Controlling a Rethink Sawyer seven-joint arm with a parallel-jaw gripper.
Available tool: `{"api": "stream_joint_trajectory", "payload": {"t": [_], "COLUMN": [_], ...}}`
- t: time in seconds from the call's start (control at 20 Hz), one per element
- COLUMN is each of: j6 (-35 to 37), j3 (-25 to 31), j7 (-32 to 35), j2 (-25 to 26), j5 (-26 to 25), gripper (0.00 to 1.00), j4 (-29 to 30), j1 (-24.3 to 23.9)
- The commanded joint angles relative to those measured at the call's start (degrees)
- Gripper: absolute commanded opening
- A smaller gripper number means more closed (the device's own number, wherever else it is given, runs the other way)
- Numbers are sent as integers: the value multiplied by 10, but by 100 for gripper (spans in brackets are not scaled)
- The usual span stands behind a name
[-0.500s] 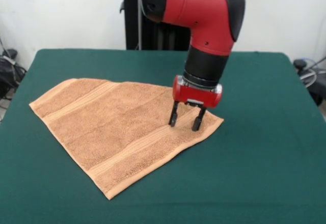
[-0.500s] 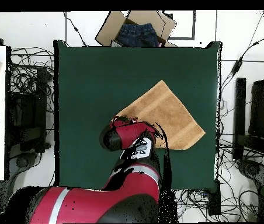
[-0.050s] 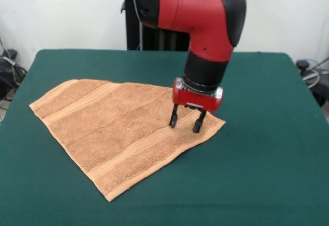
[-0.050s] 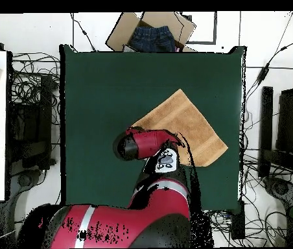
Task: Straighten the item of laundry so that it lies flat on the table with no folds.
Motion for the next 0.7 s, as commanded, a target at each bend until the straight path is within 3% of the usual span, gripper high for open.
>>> {"api": "stream_joint_trajectory", "payload": {"t": [0.05,0.45,0.7], "j6": [150,206,213], "j3": [127,205,216], "j7": [-69,-128,-125], "j2": [49,74,87], "j5": [20,-5,-30], "gripper": [100,100,100], "j4": [-91,-161,-197], "j1": [-44,-83,-81]}}
